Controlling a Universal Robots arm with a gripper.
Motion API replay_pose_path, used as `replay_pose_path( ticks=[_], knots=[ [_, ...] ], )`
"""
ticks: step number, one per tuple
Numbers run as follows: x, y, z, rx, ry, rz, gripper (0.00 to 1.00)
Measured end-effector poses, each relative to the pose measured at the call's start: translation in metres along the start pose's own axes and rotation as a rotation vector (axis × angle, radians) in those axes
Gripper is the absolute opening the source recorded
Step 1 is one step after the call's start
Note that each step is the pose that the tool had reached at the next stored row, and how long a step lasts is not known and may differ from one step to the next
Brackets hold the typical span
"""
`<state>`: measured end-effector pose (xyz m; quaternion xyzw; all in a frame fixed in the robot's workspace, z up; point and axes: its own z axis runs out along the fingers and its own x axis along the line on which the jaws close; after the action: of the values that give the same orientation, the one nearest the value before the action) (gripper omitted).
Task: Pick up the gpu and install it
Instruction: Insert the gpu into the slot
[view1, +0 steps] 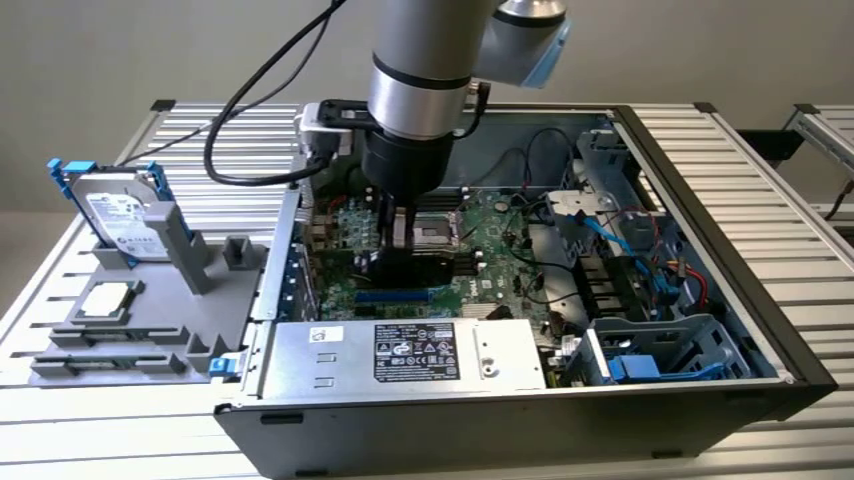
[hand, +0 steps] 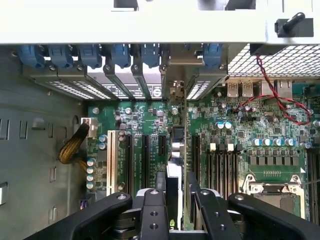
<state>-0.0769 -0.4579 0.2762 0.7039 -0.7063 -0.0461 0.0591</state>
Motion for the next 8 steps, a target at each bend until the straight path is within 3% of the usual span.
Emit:
replay_pose_path(
  ticks=[8],
  knots=[
    [0.0003,-0.0054,0.003,-0.0015,-0.0013,0.0,0.27]
  ],
)
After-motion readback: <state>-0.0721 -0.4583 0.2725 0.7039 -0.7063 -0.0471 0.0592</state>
